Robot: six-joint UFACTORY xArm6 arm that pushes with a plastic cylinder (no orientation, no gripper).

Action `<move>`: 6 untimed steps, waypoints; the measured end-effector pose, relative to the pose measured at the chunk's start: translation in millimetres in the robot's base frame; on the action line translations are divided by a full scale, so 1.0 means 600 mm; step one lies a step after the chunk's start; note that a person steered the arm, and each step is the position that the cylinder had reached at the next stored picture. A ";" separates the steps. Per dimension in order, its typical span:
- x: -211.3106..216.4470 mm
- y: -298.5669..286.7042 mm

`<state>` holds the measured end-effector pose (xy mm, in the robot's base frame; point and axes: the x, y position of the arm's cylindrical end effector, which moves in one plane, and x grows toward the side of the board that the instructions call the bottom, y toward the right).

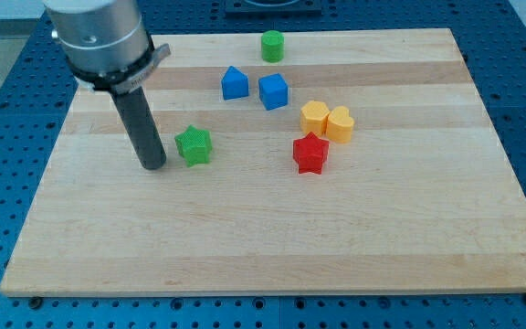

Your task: Move green star towards top right

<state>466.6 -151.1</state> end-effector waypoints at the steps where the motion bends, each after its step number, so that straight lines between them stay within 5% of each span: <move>1: 0.002 0.051; 6: -0.070 0.065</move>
<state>424.7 -112.4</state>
